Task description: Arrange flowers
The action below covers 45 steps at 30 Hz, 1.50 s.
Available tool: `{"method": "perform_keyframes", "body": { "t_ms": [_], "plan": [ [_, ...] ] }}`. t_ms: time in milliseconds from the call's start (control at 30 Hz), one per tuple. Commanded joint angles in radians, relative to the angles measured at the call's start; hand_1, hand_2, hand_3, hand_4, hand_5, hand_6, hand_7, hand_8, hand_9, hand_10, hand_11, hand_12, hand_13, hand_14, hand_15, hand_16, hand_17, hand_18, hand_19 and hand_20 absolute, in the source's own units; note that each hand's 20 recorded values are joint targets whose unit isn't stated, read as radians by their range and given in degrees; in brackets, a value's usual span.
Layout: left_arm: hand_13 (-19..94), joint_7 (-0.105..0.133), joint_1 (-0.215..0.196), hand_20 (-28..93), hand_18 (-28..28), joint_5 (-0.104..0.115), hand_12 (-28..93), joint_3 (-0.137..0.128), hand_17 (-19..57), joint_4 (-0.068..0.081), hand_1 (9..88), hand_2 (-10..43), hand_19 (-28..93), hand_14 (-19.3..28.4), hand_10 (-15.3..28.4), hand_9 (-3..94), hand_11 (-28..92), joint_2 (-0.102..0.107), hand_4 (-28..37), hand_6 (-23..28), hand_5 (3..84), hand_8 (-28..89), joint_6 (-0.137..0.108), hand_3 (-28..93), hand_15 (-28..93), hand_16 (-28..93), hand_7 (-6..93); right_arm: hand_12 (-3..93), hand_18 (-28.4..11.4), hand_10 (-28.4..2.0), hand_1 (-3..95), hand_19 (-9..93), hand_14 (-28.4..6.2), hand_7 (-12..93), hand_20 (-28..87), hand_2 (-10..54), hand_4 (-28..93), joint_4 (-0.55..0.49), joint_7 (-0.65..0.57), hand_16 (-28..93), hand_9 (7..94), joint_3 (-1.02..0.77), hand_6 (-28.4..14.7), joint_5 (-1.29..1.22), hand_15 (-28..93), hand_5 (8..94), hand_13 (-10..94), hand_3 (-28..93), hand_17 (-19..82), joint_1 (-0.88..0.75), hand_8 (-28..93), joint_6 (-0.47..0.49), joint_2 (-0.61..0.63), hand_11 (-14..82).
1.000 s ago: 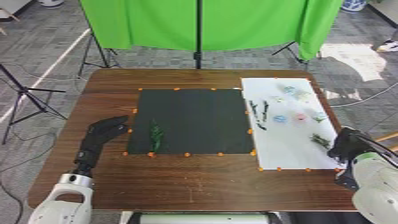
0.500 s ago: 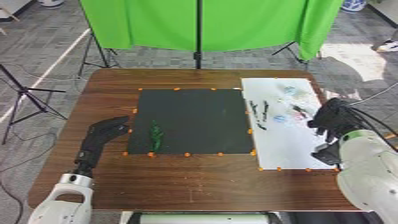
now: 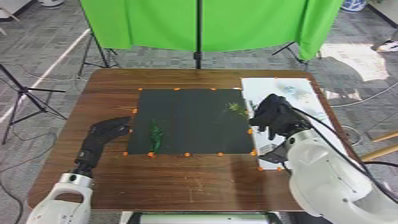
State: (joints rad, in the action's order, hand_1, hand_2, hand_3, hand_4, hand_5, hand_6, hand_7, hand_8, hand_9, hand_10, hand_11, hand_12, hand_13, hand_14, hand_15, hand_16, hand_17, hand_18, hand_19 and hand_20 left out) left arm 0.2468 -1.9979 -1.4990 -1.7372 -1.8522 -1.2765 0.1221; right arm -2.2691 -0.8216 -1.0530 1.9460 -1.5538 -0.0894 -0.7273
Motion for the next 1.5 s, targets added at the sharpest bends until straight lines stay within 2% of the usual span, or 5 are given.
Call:
{"method": "perform_keyframes", "body": {
  "t_ms": [33, 533, 1067, 1200, 1500],
  "plan": [
    [43, -0.014, -0.005, 20, 17.2, -0.003, 13, -0.005, 10.7, 0.003, 30.2, -0.2, 25, 20.6, 15.7, 51.6, 23, -0.002, -15.7, 6.7, 51.2, -5, 0.022, 60, 26, -3, 12.3, 19.0, -9.6, -10.7, 61.5, 93, -2.5, 22, 36, -8.5, -15, 0.087, 0.031, 19, 93.7, 0.175, -2.7, -0.039, 55, 81.7, 94, 50, 69, 0.101, 20, -0.05, -0.112, 29.6],
    [43, -0.01, 0.021, 20, 17.1, -0.009, 13, 0.011, 10.6, 0.016, 30.1, -0.1, 24, 20.6, 15.7, 51.5, 23, -0.009, -15.8, 6.7, 51.1, -5, 0.027, 60, 25, -3, 12.1, 18.6, -8.7, -10.5, 61.5, 92, -2.3, 22, 35, -9.0, -16, 0.408, 0.034, 19, 93.7, 0.449, -3.2, -0.095, 54, 81.8, 94, 51, 70, 0.331, 17, -0.203, -0.315, 27.3],
    [43, -0.007, 0.036, 19, 17.0, -0.014, 13, 0.024, 10.3, 0.016, 30.1, -0.1, 24, 20.7, 15.8, 51.5, 23, 0.003, -15.9, 6.7, 51.1, -5, 0.033, 60, 25, -2, 12.0, 18.4, -8.2, -10.7, 61.4, 90, -2.8, 22, 33, -8.9, -16, 0.468, -0.061, 19, 93.7, 0.483, -3.1, -0.281, 53, 81.5, 94, 51, 70, 0.389, 17, -0.327, -0.39, 26.6],
    [43, -0.01, 0.03, 19, 17.0, -0.014, 13, 0.02, 10.3, 0.01, 30.0, -0.1, 24, 20.7, 15.7, 51.4, 23, 0.003, -15.9, 6.7, 51.0, -5, 0.036, 60, 25, -2, 12.0, 18.3, -8.0, -10.7, 61.4, 89, -2.7, 22, 33, -8.8, -15, 0.462, -0.085, 18, 93.7, 0.475, -3.1, -0.333, 53, 81.4, 94, 50, 71, 0.381, 17, -0.345, -0.388, 26.3],
    [43, -0.011, 0.045, 20, 17.0, -0.019, 13, 0.023, 10.2, 0.018, 30.0, -0.1, 24, 20.7, 15.8, 51.3, 23, 0.004, -15.7, 6.8, 51.0, -5, 0.051, 60, 25, -3, 11.8, 18.5, -7.5, -11.7, 58.2, 86, -3.6, 20, 32, -9.5, -13, 0.458, -0.089, 18, 93.7, 0.481, -3.8, -0.372, 50, 79.4, 94, 49, 71, 0.376, 16, -0.34, -0.386, 22.3]
  ]
}}
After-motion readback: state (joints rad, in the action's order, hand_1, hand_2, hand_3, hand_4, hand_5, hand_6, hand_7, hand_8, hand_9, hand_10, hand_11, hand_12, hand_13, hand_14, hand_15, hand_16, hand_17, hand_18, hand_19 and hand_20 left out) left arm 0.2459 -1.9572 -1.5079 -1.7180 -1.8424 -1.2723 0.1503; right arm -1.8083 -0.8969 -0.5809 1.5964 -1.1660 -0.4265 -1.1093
